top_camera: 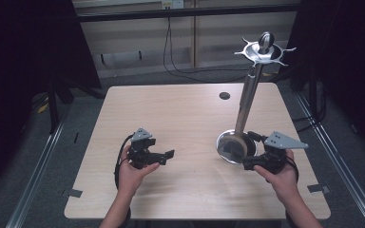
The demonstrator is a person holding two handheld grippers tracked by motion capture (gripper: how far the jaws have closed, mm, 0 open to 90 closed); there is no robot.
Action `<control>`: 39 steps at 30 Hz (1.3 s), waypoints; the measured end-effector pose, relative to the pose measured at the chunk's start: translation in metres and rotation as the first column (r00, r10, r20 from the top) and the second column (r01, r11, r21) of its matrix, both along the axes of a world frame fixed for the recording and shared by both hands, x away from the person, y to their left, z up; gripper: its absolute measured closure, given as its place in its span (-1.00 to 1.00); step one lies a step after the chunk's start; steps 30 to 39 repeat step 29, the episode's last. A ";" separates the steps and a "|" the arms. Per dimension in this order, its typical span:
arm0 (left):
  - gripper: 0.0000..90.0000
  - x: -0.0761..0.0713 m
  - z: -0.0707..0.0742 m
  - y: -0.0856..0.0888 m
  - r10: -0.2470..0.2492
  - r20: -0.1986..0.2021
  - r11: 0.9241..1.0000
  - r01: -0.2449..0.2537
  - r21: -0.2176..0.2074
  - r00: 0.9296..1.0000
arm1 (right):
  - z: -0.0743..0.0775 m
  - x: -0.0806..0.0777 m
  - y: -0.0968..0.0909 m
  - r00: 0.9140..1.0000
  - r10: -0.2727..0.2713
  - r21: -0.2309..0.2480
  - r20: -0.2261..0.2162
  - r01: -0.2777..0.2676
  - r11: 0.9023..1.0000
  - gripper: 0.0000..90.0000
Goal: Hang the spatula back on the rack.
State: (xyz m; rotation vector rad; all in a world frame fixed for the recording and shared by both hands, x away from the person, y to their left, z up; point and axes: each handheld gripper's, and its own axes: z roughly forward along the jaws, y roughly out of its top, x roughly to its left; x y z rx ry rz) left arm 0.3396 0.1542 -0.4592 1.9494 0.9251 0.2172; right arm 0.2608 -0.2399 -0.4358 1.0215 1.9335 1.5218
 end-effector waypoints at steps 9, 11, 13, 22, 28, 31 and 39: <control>-0.93 -0.001 0.000 0.000 -0.012 0.005 1.000 0.012 -0.013 1.000 | -0.011 -0.008 -0.022 0.999 -0.042 -0.014 -0.032 0.041 0.999 -0.92; -0.94 -0.002 0.001 0.001 -0.019 0.007 1.000 0.019 -0.021 1.000 | -0.013 -0.011 -0.027 0.998 -0.047 -0.006 -0.048 0.046 0.999 -0.94; -0.95 -0.002 0.001 0.002 -0.019 0.012 1.000 0.019 -0.022 1.000 | -0.016 -0.012 -0.032 0.997 -0.050 -0.021 -0.057 0.049 0.999 -0.95; -0.95 -0.004 -0.001 0.004 -0.038 0.032 0.999 0.038 -0.003 0.999 | -0.018 -0.014 -0.049 0.992 -0.102 -0.019 -0.073 0.101 0.995 -0.95; -0.95 -0.005 -0.002 0.002 -0.050 0.033 0.999 0.050 0.005 0.998 | -0.018 -0.014 -0.050 0.991 -0.104 -0.012 -0.080 0.103 0.995 -0.95; -0.95 -0.005 -0.002 0.002 -0.053 0.036 0.999 0.052 0.011 0.998 | -0.018 -0.014 -0.050 0.992 -0.099 -0.017 -0.076 0.098 0.995 -0.95; -0.95 -0.005 -0.002 0.002 -0.053 0.036 0.999 0.052 0.011 0.998 | -0.018 -0.014 -0.050 0.992 -0.099 -0.017 -0.076 0.098 0.995 -0.95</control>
